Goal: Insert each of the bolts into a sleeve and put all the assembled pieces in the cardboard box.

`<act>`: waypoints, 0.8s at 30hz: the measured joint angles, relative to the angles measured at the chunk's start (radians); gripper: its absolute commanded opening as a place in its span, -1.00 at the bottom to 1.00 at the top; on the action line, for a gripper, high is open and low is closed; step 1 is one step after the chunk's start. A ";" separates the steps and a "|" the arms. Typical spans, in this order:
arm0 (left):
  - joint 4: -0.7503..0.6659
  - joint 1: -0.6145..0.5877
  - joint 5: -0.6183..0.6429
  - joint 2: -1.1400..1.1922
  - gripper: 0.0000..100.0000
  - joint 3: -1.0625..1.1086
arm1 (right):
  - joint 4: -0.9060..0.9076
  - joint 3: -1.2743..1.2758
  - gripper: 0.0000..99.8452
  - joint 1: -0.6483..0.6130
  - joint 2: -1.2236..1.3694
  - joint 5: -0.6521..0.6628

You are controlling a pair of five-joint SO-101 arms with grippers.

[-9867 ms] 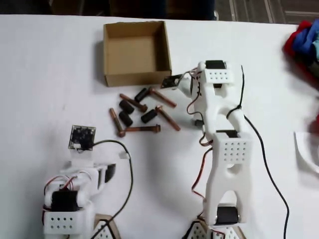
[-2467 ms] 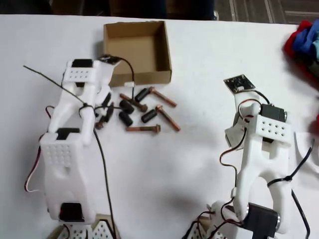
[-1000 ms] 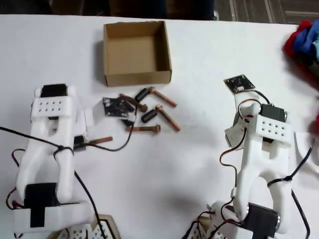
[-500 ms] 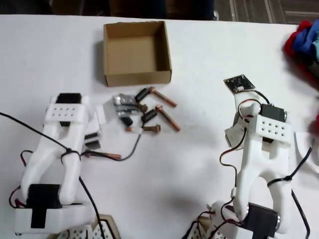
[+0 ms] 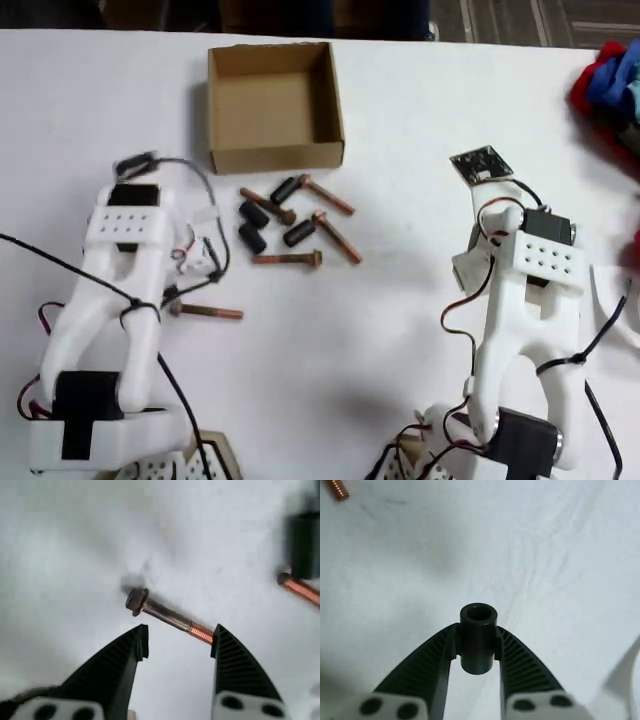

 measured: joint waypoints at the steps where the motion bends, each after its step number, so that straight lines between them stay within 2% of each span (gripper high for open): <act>1: 0.000 -0.002 0.049 0.002 -0.55 0.014 | 0.000 0.000 -0.96 0.000 0.000 0.000; 7: -0.006 -0.003 0.120 0.040 -0.55 0.058 | 0.000 0.000 -0.96 0.000 0.000 0.000; 17: -0.012 -0.006 0.121 0.219 -0.55 0.041 | 0.000 0.000 -0.96 0.000 0.000 0.000; 20: -0.020 -0.008 0.124 0.319 -0.56 -0.021 | 0.000 0.000 -0.96 0.000 0.000 0.000; 22: -0.005 -0.008 0.107 0.376 -0.62 -0.077 | 0.000 0.000 -0.96 0.000 0.000 0.000; 24: 0.041 -0.005 0.084 0.443 -0.80 -0.160 | -0.002 0.000 -0.96 0.000 0.000 0.000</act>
